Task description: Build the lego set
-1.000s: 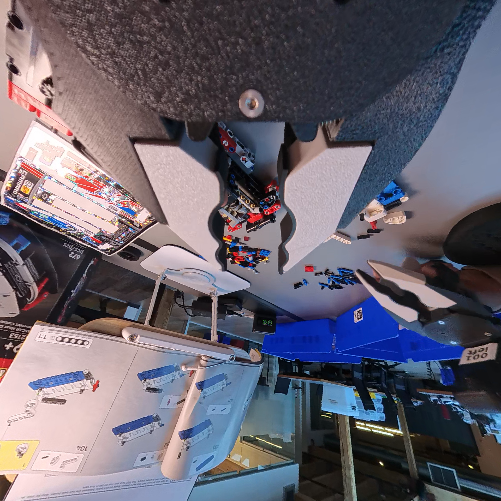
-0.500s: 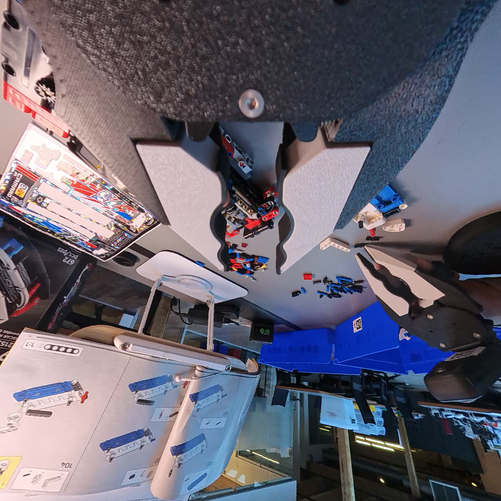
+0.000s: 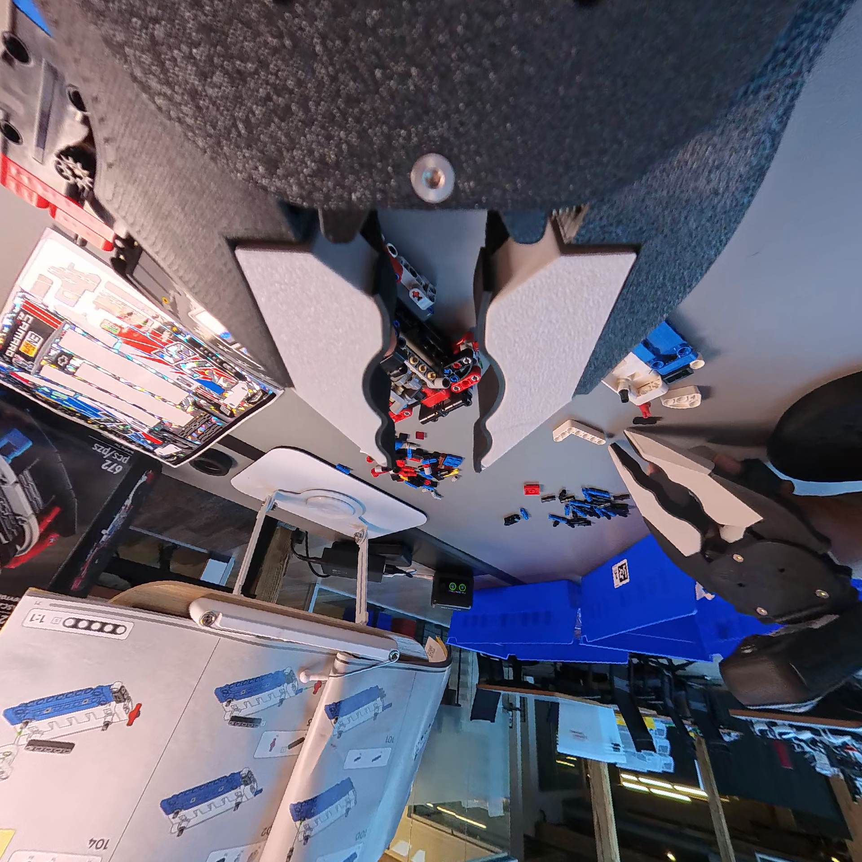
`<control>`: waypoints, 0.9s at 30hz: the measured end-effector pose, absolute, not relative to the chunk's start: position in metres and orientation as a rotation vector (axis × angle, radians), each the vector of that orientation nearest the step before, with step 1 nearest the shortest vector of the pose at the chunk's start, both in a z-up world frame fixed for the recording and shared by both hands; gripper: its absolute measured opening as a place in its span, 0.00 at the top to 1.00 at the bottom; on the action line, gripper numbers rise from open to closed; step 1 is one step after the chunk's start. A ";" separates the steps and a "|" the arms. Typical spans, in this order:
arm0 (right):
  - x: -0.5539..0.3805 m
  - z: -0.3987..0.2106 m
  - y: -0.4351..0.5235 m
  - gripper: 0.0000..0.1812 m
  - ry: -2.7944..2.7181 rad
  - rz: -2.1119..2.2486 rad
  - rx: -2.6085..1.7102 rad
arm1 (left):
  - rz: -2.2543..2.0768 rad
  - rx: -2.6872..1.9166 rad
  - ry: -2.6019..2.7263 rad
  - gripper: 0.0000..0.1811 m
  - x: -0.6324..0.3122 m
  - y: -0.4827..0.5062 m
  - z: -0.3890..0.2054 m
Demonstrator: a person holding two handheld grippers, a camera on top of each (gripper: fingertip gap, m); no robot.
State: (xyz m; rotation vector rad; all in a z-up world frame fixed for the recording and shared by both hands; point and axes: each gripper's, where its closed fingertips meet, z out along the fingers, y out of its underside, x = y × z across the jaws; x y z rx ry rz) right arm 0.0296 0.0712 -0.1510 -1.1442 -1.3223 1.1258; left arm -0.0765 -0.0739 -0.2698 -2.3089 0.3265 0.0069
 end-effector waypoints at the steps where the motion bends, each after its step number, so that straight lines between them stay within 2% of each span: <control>1: 0.030 -0.151 0.072 0.83 -1.322 1.124 -1.147 | 0.028 -2.309 0.336 0.93 -0.078 -0.075 -0.269; 5: 0.030 -0.151 0.072 0.83 -1.321 1.126 -1.153 | 0.047 -2.203 0.266 0.93 -0.091 -0.074 -0.246; 12: 0.029 -0.155 0.072 0.83 -1.334 1.123 -1.164 | -0.059 -2.198 0.046 0.85 -0.127 -0.106 -0.219; 19: 0.028 -0.158 0.076 0.83 -1.328 1.124 -1.190 | 0.099 -2.052 -0.113 0.87 -0.162 -0.142 -0.173; 27: 0.028 -0.160 0.076 0.83 -1.334 1.118 -1.195 | 0.152 -2.063 -0.175 0.91 -0.181 -0.169 -0.170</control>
